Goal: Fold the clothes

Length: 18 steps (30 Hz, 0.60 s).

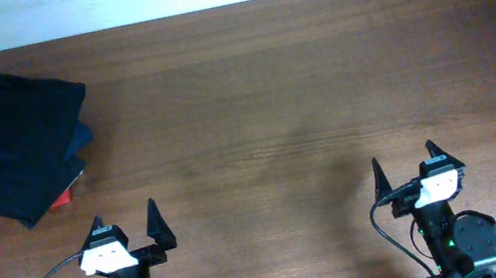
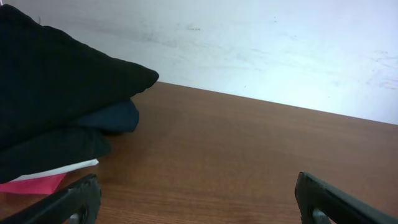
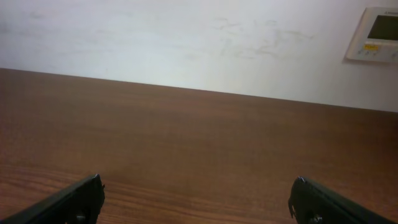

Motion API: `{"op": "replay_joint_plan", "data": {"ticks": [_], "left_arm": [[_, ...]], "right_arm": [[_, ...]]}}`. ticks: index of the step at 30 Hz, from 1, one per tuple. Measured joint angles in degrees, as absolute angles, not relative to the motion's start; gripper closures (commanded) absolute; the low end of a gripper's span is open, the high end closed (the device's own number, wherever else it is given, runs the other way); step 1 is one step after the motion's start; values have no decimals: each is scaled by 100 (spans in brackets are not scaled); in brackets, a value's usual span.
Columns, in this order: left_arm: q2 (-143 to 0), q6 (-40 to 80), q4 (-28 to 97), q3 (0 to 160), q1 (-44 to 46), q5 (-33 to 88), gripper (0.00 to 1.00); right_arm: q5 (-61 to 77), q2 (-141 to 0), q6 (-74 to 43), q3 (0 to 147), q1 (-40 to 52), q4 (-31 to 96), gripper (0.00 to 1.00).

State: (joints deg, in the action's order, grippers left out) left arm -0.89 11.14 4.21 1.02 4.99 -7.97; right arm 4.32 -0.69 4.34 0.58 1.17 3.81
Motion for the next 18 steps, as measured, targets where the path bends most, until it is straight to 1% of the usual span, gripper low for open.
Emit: {"op": "replay_joint_plan", "data": {"ticks": [7,8,9,10,18], "left_arm": [[-89,1114,421,99,499,-797,1],[-89,1114,423,102,499,-797,8],[-89,1114,423,102,499,-797,11],[-89,1083,423,102,499,-797,1],[-314,1048,423,99,499,-797,1]], "right_arm": [[432,-69,432,58,117,381,1],[432,-69,436,58,117,381,1],[432,-69,434,58,117,381,1],[432,-69,434,58,117,381,1],[432,-69,432,58,117,381,1]]}}
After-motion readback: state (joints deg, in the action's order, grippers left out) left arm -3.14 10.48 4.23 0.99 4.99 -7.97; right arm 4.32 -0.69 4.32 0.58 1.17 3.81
